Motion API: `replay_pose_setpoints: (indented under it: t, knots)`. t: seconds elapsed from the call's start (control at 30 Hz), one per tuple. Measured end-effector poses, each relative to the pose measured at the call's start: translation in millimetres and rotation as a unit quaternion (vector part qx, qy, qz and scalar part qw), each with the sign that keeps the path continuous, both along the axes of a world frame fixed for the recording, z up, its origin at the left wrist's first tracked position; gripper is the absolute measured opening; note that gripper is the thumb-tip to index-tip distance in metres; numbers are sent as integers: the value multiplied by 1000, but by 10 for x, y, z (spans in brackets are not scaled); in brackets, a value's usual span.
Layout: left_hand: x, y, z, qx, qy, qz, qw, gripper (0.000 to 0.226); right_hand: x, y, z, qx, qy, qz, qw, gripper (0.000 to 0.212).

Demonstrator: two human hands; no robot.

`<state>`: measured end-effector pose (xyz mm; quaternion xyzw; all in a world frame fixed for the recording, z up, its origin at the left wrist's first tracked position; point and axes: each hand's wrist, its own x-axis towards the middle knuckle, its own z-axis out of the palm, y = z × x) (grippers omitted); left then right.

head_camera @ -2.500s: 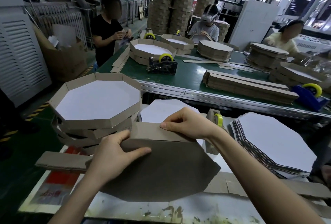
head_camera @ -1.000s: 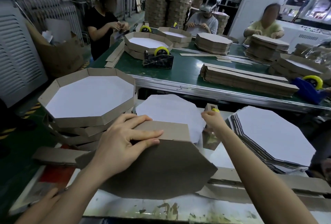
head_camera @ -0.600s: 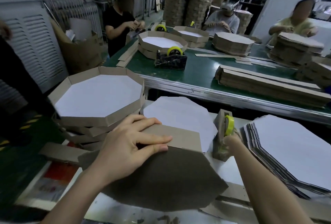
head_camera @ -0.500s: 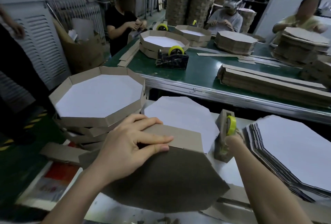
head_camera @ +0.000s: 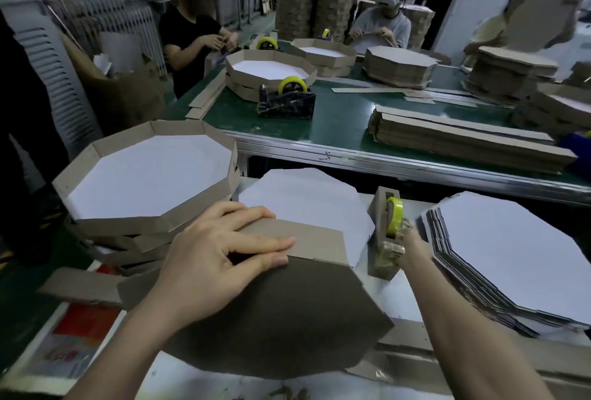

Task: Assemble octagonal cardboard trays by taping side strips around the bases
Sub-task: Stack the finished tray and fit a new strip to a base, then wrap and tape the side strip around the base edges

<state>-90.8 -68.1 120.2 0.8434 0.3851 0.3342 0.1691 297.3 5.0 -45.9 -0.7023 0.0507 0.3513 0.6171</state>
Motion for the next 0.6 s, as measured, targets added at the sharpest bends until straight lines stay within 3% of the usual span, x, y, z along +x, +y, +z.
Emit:
replay_pose_setpoints:
  t: [0.1, 0.3, 0.6]
  knots:
    - [20, 0, -5, 7, 0, 7, 1000, 23, -91, -154, -106, 25, -15, -43, 999, 44]
    - [32, -21, -6, 6, -8, 8, 1000, 27, -254, -453, -557, 61, -60, -32, 996, 11]
    - [-2, -32, -24, 6, -12, 17, 1000, 24, -273, -538, -765, 39, -114, -7, 993, 9]
